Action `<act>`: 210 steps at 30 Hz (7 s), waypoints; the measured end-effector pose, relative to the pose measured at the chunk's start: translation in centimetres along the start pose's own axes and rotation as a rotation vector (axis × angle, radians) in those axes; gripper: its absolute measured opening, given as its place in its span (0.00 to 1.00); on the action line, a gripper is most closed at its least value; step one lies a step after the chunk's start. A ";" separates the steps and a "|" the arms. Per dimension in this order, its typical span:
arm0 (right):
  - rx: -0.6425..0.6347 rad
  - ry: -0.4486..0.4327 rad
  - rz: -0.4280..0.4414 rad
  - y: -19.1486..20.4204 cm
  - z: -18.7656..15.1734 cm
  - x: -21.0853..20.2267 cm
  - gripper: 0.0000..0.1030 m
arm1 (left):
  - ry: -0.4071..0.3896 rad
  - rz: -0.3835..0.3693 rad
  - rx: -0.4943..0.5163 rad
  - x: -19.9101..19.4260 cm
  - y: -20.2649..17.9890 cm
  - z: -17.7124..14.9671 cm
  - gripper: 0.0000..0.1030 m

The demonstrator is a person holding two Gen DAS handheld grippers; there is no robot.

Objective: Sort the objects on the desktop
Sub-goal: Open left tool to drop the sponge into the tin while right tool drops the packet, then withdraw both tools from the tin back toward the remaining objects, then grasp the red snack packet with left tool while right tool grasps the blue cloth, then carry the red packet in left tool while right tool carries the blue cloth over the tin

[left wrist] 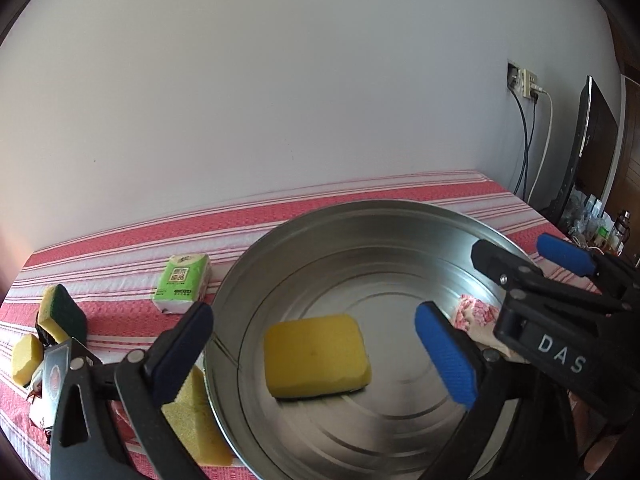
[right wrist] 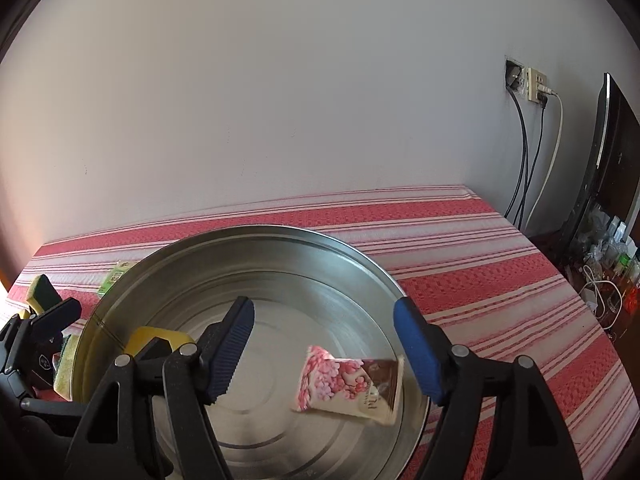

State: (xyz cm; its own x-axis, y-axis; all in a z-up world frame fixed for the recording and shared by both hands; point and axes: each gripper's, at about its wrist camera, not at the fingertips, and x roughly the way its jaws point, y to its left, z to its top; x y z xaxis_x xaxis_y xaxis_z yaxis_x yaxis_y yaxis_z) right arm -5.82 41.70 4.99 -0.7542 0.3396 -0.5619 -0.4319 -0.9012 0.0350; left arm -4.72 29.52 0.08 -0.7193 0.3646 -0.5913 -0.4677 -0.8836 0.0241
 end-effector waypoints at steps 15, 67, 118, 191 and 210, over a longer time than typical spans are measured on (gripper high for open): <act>-0.030 -0.085 -0.074 2.0 -0.3 -3.7 0.73 | -0.041 0.058 -0.013 -2.1 2.6 -1.5 0.99; -0.198 -0.064 0.080 16.2 -4.5 -7.4 0.73 | -0.023 0.227 -0.167 -8.3 17.9 -7.4 0.99; -0.248 0.201 0.531 24.3 -10.3 -5.2 0.48 | 0.122 0.203 -0.481 -6.9 31.1 -12.3 0.37; 0.025 -0.213 0.065 2.5 -2.6 -8.0 0.40 | -0.106 -0.048 0.028 -8.0 3.9 -1.5 0.38; 0.049 -0.270 -0.087 -1.5 -0.2 -3.9 0.40 | -0.080 -0.029 0.057 -1.6 -1.0 1.3 0.38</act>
State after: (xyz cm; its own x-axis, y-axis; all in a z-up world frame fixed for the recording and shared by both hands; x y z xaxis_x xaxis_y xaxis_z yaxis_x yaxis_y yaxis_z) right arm -2.11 41.61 6.99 -0.8152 0.4800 -0.3240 -0.5188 -0.8540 0.0400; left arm -3.76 30.25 2.04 -0.7425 0.4145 -0.5262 -0.5163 -0.8546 0.0553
